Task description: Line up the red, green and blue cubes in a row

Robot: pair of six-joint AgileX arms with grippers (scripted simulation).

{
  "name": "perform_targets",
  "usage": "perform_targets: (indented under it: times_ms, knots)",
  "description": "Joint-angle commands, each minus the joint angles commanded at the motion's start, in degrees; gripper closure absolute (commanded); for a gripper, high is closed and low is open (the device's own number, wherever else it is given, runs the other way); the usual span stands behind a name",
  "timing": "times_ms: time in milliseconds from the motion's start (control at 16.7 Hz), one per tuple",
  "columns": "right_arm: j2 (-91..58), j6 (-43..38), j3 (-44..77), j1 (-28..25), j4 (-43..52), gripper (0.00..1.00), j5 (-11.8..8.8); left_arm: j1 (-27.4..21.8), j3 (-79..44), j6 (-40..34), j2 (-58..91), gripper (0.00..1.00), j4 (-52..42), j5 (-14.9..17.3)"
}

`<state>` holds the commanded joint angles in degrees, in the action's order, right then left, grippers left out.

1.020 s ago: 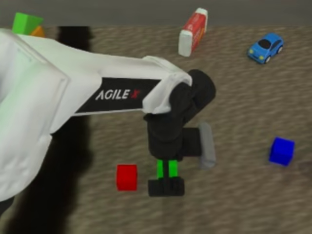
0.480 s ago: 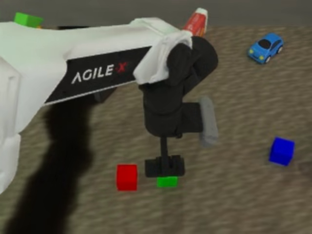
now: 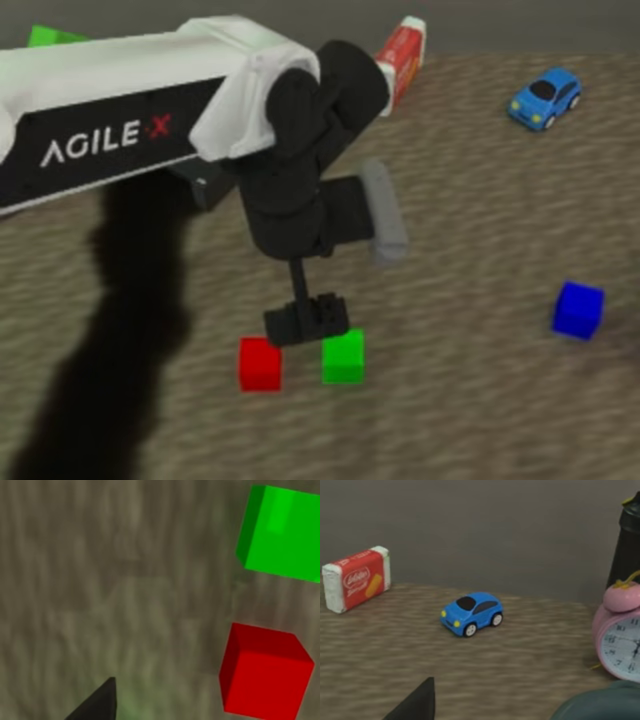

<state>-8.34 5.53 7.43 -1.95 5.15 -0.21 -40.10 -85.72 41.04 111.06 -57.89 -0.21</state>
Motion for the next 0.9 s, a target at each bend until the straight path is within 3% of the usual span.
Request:
perform_targets:
  times_ms: [300,900]
  knots:
    - [-22.1,12.0,15.6,-2.4,11.4,0.0,0.1,9.9,18.9,-8.2,-22.4,0.0,11.7,-0.6]
    - [-77.8,39.8,50.7,-8.1,38.9,0.0,0.2,31.8,65.1,-29.5,-81.6,0.0,40.6,-0.4]
